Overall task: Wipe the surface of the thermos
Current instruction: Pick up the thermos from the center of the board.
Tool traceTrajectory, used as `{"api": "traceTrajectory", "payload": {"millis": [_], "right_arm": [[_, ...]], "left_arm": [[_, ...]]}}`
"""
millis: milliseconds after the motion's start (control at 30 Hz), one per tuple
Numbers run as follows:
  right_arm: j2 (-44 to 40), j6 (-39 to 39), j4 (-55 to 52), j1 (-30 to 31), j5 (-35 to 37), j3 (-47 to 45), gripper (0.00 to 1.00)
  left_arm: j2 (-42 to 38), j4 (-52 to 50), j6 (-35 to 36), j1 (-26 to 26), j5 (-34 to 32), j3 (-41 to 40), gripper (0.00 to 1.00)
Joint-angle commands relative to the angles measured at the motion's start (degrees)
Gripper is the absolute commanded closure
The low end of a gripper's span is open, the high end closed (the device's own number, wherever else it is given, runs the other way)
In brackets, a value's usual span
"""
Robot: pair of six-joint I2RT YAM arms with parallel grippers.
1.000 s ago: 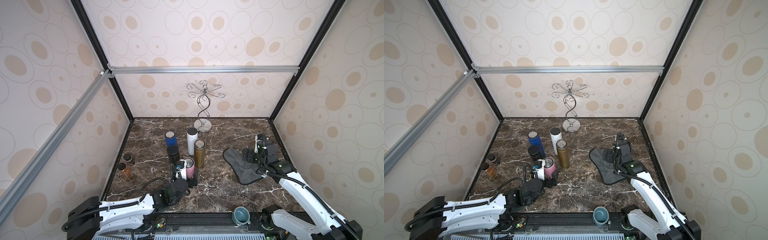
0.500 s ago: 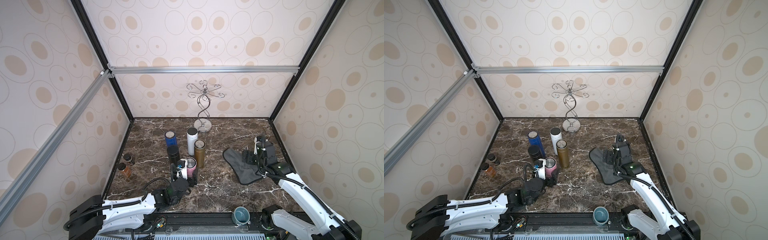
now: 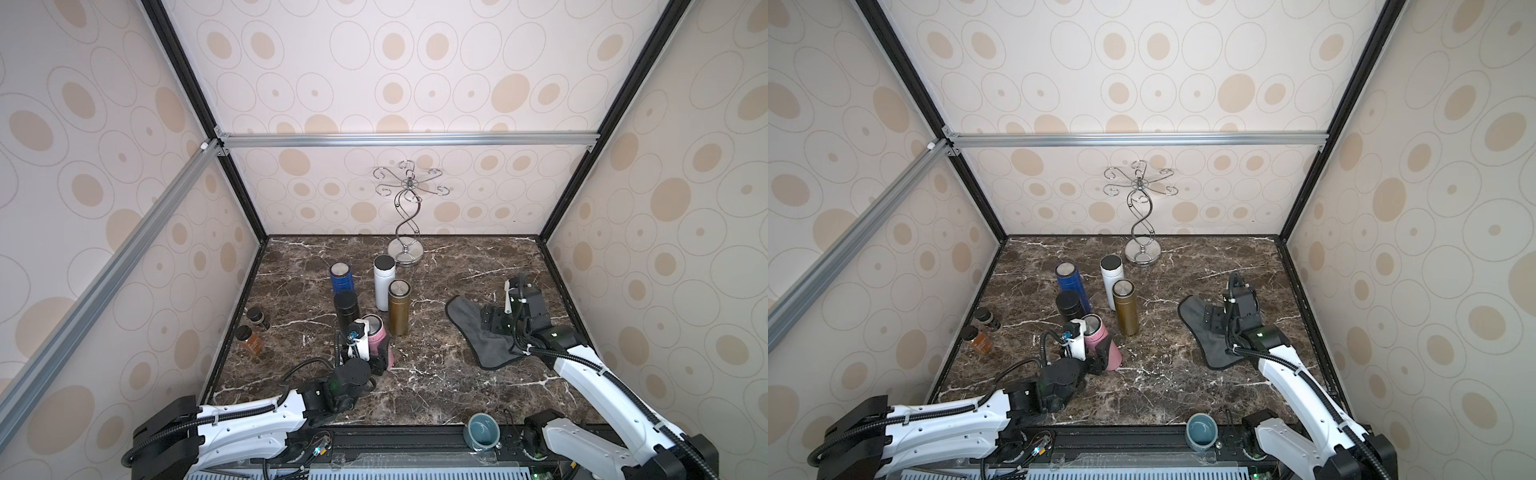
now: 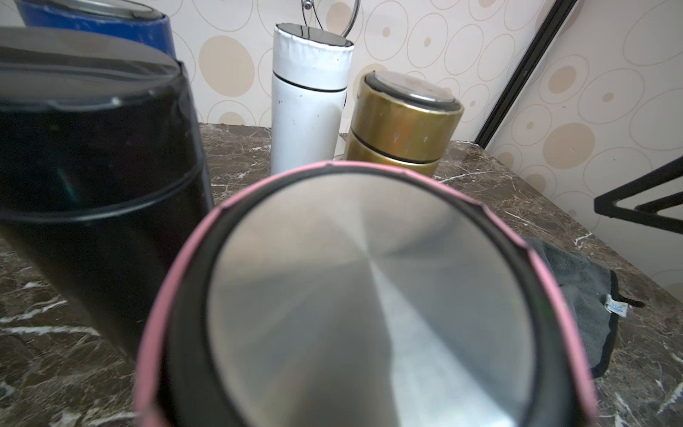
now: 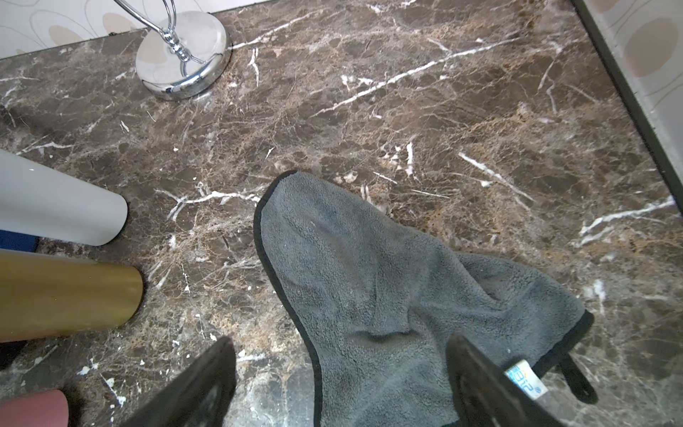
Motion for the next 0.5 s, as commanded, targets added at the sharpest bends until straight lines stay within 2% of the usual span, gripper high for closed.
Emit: {"api": "traceTrajectory", "payload": {"millis": [0, 233, 467], "right_arm": [[1.8, 2.5, -1.6, -0.1, -1.2, -1.5, 0.09], [5.9, 4.9, -2.9, -0.1, 0.6, -1.9, 0.1], [14.0, 7.9, -6.6, -0.1, 3.5, -0.3, 0.11]], "left_arm": [[-1.0, 0.8, 0.4, 0.3, 0.0, 0.1, 0.43], [-0.8, 0.7, 1.9, 0.3, 0.2, 0.8, 0.49], [-0.4, -1.1, 3.7, 0.3, 0.4, 3.3, 0.63]]}}
